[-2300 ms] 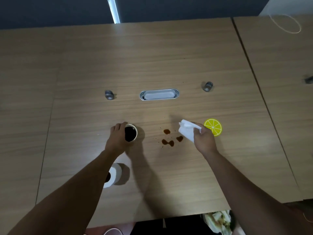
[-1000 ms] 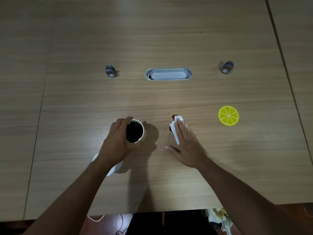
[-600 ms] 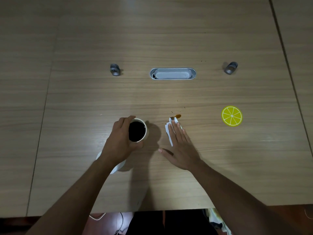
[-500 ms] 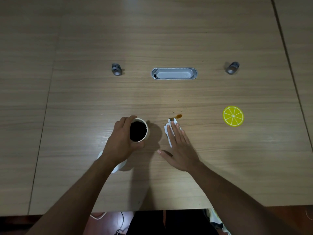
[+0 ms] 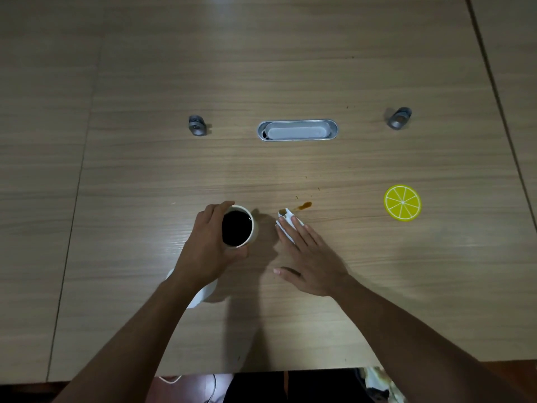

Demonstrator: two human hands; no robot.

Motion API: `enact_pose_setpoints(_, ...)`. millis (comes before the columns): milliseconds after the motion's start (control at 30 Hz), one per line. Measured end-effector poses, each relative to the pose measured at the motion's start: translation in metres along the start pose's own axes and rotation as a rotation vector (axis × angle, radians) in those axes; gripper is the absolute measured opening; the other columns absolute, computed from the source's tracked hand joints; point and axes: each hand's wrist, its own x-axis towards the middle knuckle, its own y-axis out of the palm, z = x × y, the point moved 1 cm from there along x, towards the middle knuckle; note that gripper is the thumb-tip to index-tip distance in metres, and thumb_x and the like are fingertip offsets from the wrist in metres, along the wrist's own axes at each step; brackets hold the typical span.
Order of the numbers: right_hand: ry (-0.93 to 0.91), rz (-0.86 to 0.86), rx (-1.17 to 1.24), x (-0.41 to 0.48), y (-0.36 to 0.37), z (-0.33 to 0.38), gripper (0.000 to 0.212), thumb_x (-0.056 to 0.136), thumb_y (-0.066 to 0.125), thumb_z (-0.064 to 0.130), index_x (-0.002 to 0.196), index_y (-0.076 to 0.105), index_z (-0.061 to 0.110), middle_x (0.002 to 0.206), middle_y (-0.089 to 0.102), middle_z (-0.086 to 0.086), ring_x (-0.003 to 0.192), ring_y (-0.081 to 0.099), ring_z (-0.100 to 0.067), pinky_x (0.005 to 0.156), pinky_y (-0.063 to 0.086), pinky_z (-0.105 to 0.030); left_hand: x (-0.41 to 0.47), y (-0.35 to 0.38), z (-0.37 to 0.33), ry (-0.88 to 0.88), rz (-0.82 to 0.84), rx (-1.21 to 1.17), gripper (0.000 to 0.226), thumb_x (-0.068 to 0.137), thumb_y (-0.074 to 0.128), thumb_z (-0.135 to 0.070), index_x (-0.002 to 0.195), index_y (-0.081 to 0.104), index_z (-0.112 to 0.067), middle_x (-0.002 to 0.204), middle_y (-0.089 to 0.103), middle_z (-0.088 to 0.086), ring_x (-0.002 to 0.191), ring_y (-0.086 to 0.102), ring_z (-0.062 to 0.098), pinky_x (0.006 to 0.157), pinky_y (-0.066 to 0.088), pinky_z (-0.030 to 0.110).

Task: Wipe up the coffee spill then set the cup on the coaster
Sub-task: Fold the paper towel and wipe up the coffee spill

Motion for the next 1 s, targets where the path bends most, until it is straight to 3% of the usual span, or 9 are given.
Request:
enact_pose_setpoints(233, -0.005, -0.029, -0.048, 0.04, -0.008, -0.042, 0.092, 0.112, 0.023, 0.075, 0.18, 0.01, 0.013, 0.19, 0.006, -0.003, 0.177, 0.001, -0.025, 0.14, 0.02, -0.047, 0.007, 0.001, -0.003, -0.001, -0.02, 0.015, 0.098, 0.072, 0.095, -0.028, 0.158, 0.047, -0.024, 0.15, 0.054, -0.005, 0.138, 0.046, 0.018, 0.105, 0.039, 0.028)
enact_pose_setpoints(600, 0.362, -0.123, 0.074, 0.063, -0.01, -0.097, 0.082, 0.115, 0.028, 0.063, 0.179, 0.015, 0.013, 0.189, 0.013, -0.005, 0.176, 0.011, -0.023, 0.142, 0.019, -0.043, 0.016, 0.002, -0.013, -0.006, -0.025, -0.008, 0.1, 0.071, 0.097, -0.026, 0.158, 0.047, -0.025, 0.151, 0.053, -0.007, 0.139, 0.045, 0.015, 0.107, 0.037, 0.027)
enact_pose_setpoints(767, 0.29, -0.082, 0.171, 0.064, -0.009, -0.117, 0.073, 0.117, 0.029, 0.044, 0.179, 0.015, 0.008, 0.189, 0.011, -0.01, 0.176, 0.008, -0.027, 0.139, 0.027, -0.052, 0.02, 0.002, -0.013, -0.011, -0.024, -0.011, 0.101, 0.07, 0.096, -0.028, 0.158, 0.047, -0.025, 0.151, 0.053, -0.006, 0.14, 0.046, 0.017, 0.109, 0.038, 0.028)
enact_pose_setpoints(1000, 0.281, -0.1, 0.094, 0.063, -0.007, -0.104, 0.102, 0.108, 0.036, 0.074, 0.178, 0.009, 0.005, 0.19, 0.005, -0.012, 0.177, 0.002, -0.028, 0.143, 0.016, -0.046, 0.02, 0.002, -0.013, -0.008, -0.026, -0.009, 0.102, 0.071, 0.095, -0.026, 0.16, 0.045, -0.024, 0.151, 0.053, -0.005, 0.139, 0.046, 0.018, 0.107, 0.038, 0.028)
